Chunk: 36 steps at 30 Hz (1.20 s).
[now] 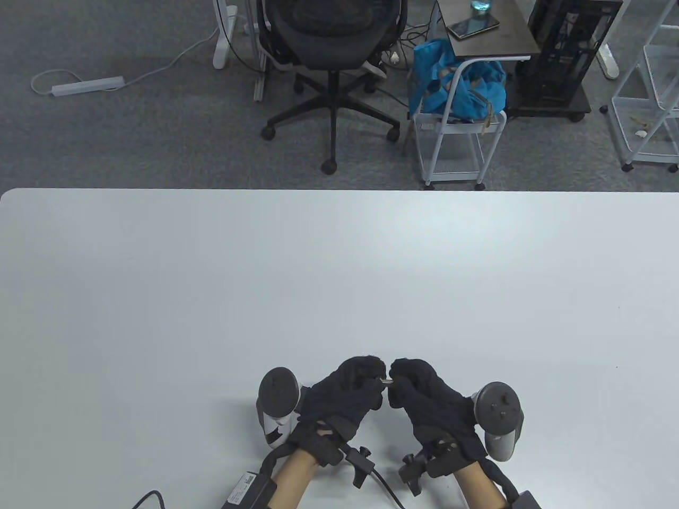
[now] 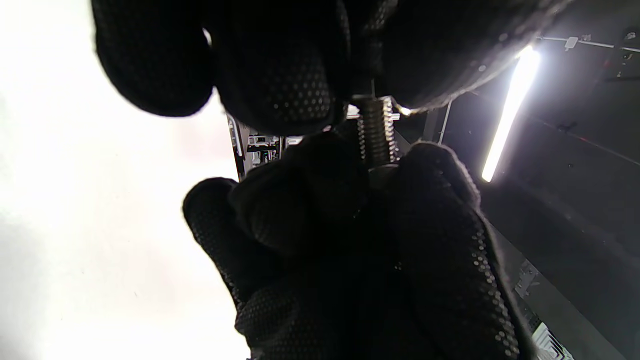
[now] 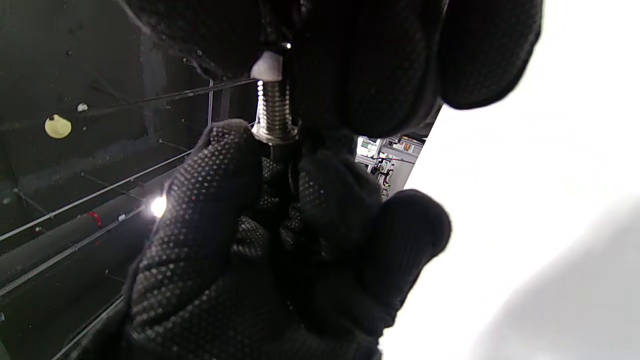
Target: Unscrew nut from screw
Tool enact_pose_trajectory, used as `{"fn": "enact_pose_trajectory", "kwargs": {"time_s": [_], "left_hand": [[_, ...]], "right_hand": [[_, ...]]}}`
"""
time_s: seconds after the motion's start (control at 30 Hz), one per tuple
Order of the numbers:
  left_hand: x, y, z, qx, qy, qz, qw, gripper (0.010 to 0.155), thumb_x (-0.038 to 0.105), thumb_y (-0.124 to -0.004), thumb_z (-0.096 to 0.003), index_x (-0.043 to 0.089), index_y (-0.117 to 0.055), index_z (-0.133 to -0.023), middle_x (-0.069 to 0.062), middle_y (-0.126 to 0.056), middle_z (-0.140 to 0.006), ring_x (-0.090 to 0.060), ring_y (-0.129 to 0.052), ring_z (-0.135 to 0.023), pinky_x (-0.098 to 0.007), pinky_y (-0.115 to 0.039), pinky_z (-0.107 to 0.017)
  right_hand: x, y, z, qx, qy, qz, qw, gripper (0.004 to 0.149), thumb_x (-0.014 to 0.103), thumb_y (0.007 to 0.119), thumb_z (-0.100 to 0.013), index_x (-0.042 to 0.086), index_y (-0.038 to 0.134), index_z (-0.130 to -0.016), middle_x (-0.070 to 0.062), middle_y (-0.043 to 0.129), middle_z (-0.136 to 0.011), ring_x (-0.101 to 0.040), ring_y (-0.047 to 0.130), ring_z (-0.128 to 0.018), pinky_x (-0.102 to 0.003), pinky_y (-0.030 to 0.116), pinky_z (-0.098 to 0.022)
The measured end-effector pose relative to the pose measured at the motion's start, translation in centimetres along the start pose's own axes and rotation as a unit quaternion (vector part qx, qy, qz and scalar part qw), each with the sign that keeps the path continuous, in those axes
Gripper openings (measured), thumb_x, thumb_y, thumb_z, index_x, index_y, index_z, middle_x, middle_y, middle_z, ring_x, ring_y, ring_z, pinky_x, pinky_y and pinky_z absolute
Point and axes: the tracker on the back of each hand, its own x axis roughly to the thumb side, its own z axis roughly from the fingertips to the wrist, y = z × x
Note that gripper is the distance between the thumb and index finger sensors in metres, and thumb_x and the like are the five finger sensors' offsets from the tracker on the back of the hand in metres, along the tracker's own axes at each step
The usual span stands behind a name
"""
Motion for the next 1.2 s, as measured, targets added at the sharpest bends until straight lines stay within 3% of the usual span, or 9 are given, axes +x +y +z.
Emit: {"fn": "enact_pose_trajectory", "kwargs": {"time_s": [0.17,0.27,0.37,0.47,0.57,0.63,0.83,1.07,1.2], "left_hand": [[-0.2,0.2,0.1,0.02,0.016,0.004,1.0,0.049,0.041,-0.086,-0.0474,0.02,-0.08,-0.092,-0.014,-0.094,-0.079,-0.021,-0.101,-0.046,-0.053,-0.087,-0.047],[-0.2,0.3,0.2,0.026,0.018,0.011,0.999,0.049,0.04,-0.086,-0.0474,0.021,-0.079,-0.092,-0.014,-0.093,-0.08,-0.021,-0.1,-0.047,-0.053,-0.086,-0.048],[0.0,0.2,0.2,0.024,0.011,0.005,1.0,0.048,0.038,-0.086,-0.0475,0.023,-0.078,-0.093,-0.014,-0.09,-0.083,-0.021,-0.099,-0.049,-0.053,-0.085,-0.049],[0.1,0.0,0.1,0.009,-0.005,-0.002,1.0,0.047,0.037,-0.087,-0.0473,0.025,-0.078,-0.093,-0.014,-0.089,-0.085,-0.021,-0.099,-0.051,-0.053,-0.085,-0.05],[0.3,-0.2,0.1,0.001,-0.015,-0.005,1.0,0.047,0.037,-0.087,-0.0472,0.026,-0.079,-0.092,-0.014,-0.089,-0.086,-0.022,-0.099,-0.051,-0.054,-0.085,-0.051],[0.3,-0.2,0.1,0.0,-0.019,-0.008,1.0,0.047,0.037,-0.087,-0.0474,0.026,-0.079,-0.093,-0.014,-0.089,-0.086,-0.022,-0.099,-0.052,-0.054,-0.084,-0.051],[0.4,-0.3,-0.1,-0.027,-0.017,-0.013,0.999,0.05,0.033,-0.086,-0.0482,0.025,-0.075,-0.096,-0.014,-0.081,-0.092,-0.022,-0.096,-0.056,-0.055,-0.081,-0.054],[0.5,-0.4,0.0,-0.009,-0.007,-0.019,1.0,0.05,0.039,-0.083,-0.0484,0.02,-0.076,-0.095,-0.017,-0.087,-0.083,-0.019,-0.098,-0.046,-0.052,-0.086,-0.048],[0.3,-0.4,0.1,0.003,0.002,-0.01,1.0,0.051,0.041,-0.082,-0.0484,0.018,-0.077,-0.094,-0.016,-0.09,-0.08,-0.018,-0.099,-0.042,-0.051,-0.087,-0.045]], "right_hand": [[0.2,0.1,-0.1,0.025,-0.001,-0.015,1.0,0.048,0.03,0.079,-0.054,0.023,0.068,-0.1,-0.016,0.074,-0.094,-0.041,0.08,-0.079,-0.065,0.067,-0.062],[-0.1,0.2,-0.1,0.041,0.012,-0.022,0.999,0.061,0.034,0.08,-0.054,0.023,0.058,-0.11,-0.019,0.063,-0.106,-0.046,0.071,-0.089,-0.068,0.06,-0.065],[-0.7,0.2,0.1,0.029,0.035,-0.019,0.999,0.072,0.053,0.069,-0.056,0.01,0.052,-0.112,-0.025,0.065,-0.103,-0.051,0.072,-0.086,-0.07,0.06,-0.062],[-1.2,0.1,0.3,0.015,0.073,0.01,0.997,0.08,0.064,0.061,-0.055,0.001,0.066,-0.103,-0.027,0.086,-0.086,-0.052,0.086,-0.069,-0.07,0.067,-0.053],[-1.1,0.2,0.2,0.018,0.066,0.009,0.998,0.067,0.059,0.061,-0.056,0.003,0.082,-0.086,-0.015,0.099,-0.063,-0.04,0.098,-0.05,-0.064,0.076,-0.048],[-0.8,0.4,0.3,-0.002,0.069,-0.014,0.998,0.059,0.051,0.066,-0.056,0.001,0.083,-0.083,-0.011,0.099,-0.055,-0.035,0.099,-0.042,-0.061,0.08,-0.045],[-0.6,0.3,0.2,0.004,0.051,-0.014,0.999,0.056,0.044,0.072,-0.055,0.002,0.074,-0.091,-0.006,0.094,-0.06,-0.029,0.097,-0.046,-0.057,0.08,-0.05],[0.3,0.0,0.2,-0.028,0.0,0.012,1.0,0.051,0.039,0.077,-0.053,0.004,0.077,-0.091,-0.009,0.098,-0.06,-0.029,0.099,-0.047,-0.056,0.083,-0.05],[0.6,0.0,0.2,-0.013,-0.013,0.019,1.0,0.049,0.036,0.077,-0.053,0.014,0.074,-0.097,-0.012,0.09,-0.076,-0.034,0.093,-0.062,-0.06,0.076,-0.057]]}}
